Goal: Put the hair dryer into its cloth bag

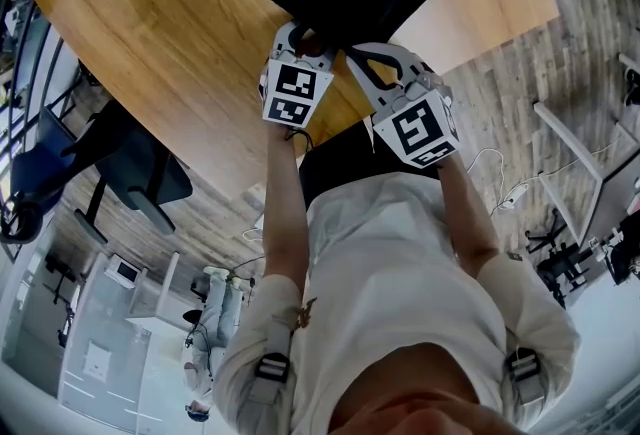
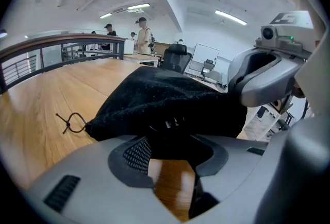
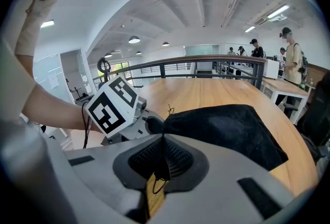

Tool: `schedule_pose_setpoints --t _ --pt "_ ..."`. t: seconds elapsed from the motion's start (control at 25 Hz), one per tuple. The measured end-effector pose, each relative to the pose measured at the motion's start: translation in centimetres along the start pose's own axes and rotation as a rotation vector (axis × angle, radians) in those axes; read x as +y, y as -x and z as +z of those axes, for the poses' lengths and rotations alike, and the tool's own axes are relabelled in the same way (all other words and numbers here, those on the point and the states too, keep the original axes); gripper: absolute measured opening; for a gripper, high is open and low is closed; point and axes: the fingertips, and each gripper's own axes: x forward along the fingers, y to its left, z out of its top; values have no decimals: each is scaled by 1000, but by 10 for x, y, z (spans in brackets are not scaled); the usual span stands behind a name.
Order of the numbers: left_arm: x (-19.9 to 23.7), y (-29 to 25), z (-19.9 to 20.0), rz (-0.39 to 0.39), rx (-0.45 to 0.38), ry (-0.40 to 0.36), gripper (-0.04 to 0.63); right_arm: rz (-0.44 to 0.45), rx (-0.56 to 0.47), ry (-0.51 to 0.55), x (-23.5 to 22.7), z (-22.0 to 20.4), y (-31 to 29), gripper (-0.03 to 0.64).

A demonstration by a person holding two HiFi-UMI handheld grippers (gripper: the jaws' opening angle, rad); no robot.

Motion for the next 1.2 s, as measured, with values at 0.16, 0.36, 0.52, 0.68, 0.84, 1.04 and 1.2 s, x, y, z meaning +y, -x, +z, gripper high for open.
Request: schedule_pose_setpoints --t 0.16,0.36,0.52,0.68,0.84,1.04,1.2 --pt "1 6 -2 8 -6 13 179 -8 -12 -5 0 2 -1 26" --pt "2 16 -3 27 -15 20 179 -24 -4 11 -1 1 -1 26" --pt "4 27 -6 44 -22 30 179 -36 4 23 -1 -1 -2 26" --pt "5 38 -10 60 -24 38 179 -41 8 18 -1 -2 -3 26" --pt "5 53 -9 82 -38 51 179 -36 11 15 0 0 -2 29" --pt "6 75 -3 113 -73 66 179 -32 10 30 4 4 0 68" --pt "8 101 10 144 -122 63 176 -43 -6 49 9 17 6 77"
